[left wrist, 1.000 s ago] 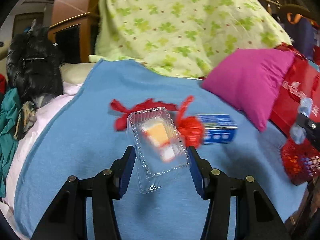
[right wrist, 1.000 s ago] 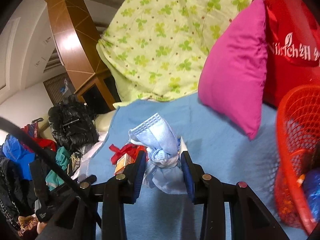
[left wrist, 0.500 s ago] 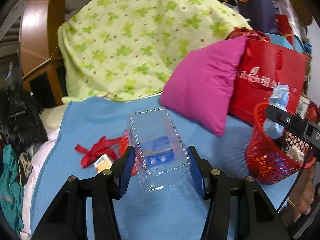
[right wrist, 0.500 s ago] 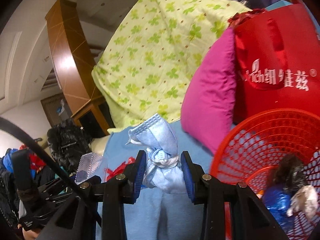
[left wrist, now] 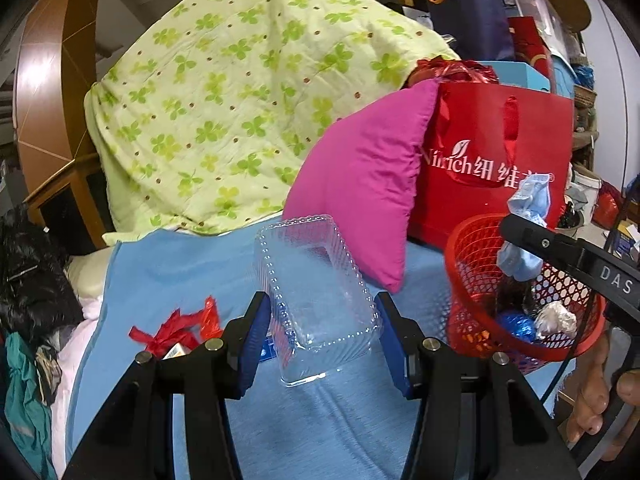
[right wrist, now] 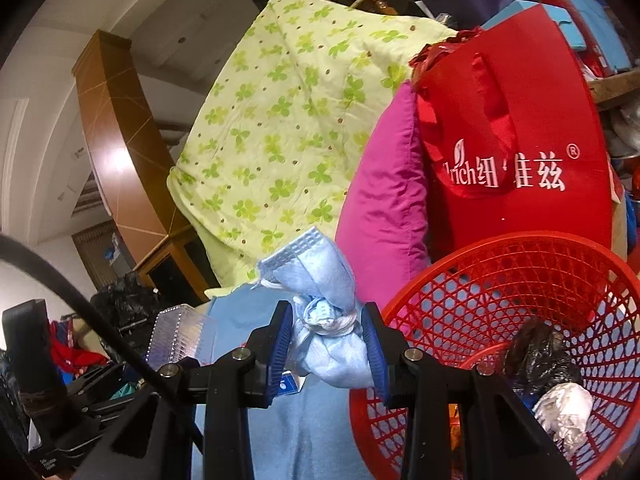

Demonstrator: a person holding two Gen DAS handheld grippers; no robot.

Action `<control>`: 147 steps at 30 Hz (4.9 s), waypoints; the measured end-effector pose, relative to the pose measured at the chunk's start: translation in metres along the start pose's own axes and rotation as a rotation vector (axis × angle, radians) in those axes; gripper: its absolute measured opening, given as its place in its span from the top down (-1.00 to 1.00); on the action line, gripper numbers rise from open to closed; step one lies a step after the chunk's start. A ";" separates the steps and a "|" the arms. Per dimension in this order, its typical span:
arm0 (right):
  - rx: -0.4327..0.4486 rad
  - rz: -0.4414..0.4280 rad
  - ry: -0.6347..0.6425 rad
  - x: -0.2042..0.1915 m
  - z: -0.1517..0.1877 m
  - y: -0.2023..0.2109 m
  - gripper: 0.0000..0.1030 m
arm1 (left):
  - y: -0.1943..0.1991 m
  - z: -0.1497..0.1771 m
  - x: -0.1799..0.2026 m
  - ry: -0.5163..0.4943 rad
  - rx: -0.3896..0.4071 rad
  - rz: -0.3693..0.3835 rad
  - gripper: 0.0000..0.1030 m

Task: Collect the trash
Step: 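Carry the clear tray and blue cloth to the red basket and release them inside, then move both tools back over the blanket toward the boxes, then grasp the white-orange box with the left tool while the right tool grasps the blue box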

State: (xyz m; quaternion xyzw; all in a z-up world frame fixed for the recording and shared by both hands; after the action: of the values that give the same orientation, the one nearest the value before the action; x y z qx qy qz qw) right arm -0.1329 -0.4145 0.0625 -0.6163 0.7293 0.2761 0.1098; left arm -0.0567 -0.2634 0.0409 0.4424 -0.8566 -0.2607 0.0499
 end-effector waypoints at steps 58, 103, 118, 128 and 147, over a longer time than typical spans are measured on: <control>0.084 0.165 -0.401 0.124 -0.025 0.047 -0.35 | -0.044 -0.022 0.124 -0.024 -0.048 0.456 -0.30; -0.240 0.018 0.081 -0.079 0.069 -0.132 -0.35 | -0.128 0.136 -0.234 0.744 -0.178 -0.011 -0.59; -0.476 -0.129 -0.032 -0.071 0.089 -0.284 -0.35 | -0.155 0.160 -0.245 0.832 -0.285 0.112 -0.20; -0.631 -0.246 0.035 -0.089 0.124 -0.326 -0.35 | -0.145 0.166 -0.254 0.798 -0.316 0.134 -0.17; -0.653 -0.143 0.482 -0.148 0.171 -0.221 -0.36 | -0.112 0.174 -0.262 0.717 -0.359 0.056 -0.14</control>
State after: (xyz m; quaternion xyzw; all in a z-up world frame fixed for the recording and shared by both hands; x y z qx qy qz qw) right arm 0.0804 -0.2181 -0.0639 -0.7149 0.5635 0.3324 -0.2467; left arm 0.1283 -0.0412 -0.1252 0.4662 -0.7373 -0.2340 0.4294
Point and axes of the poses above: each gripper's, at about its wrist camera, not at the fingertips, and y roughly against the way its jaws point, x to its right, z to its underside, the point moved 5 cm from there along -y, roughly the way its jaws point, and after that the axes turned 4 degrees about z, right-handed, at the moved point
